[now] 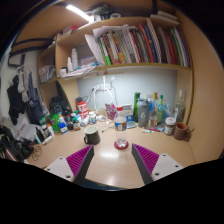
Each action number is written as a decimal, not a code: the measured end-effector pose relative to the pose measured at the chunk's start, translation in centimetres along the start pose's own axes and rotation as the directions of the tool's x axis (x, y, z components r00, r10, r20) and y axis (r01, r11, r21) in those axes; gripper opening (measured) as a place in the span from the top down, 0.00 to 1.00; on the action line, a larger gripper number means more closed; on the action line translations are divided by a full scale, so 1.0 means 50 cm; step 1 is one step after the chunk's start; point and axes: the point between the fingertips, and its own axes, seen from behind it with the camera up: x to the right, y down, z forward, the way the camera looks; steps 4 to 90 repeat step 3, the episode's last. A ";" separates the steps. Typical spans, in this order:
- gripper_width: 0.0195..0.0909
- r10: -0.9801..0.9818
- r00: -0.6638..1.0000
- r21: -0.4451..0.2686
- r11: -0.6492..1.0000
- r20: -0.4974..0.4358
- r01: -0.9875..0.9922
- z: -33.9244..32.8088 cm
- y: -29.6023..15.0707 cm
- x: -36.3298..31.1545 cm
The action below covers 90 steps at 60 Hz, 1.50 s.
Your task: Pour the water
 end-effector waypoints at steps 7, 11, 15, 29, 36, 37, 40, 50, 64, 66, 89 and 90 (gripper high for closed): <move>0.10 -0.021 1.000 0.007 1.000 -0.007 0.021 -0.007 -0.013 0.006; 0.10 -0.021 1.000 0.007 1.000 -0.007 0.021 -0.007 -0.013 0.006; 0.10 -0.021 1.000 0.007 1.000 -0.007 0.021 -0.007 -0.013 0.006; 0.10 -0.021 1.000 0.007 1.000 -0.007 0.021 -0.007 -0.013 0.006; 0.10 -0.021 1.000 0.007 1.000 -0.007 0.021 -0.007 -0.013 0.006; 0.10 -0.021 1.000 0.007 1.000 -0.007 0.021 -0.007 -0.013 0.006; 0.10 -0.021 1.000 0.007 1.000 -0.007 0.021 -0.007 -0.013 0.006; 0.10 -0.021 1.000 0.007 1.000 -0.007 0.021 -0.007 -0.013 0.006; 0.10 -0.021 1.000 0.007 1.000 -0.007 0.021 -0.007 -0.013 0.006; 0.10 -0.021 1.000 0.007 1.000 -0.007 0.021 -0.007 -0.013 0.006; 0.10 -0.021 1.000 0.007 1.000 -0.007 0.021 -0.007 -0.013 0.006; 0.10 -0.021 1.000 0.007 1.000 -0.007 0.021 -0.007 -0.013 0.006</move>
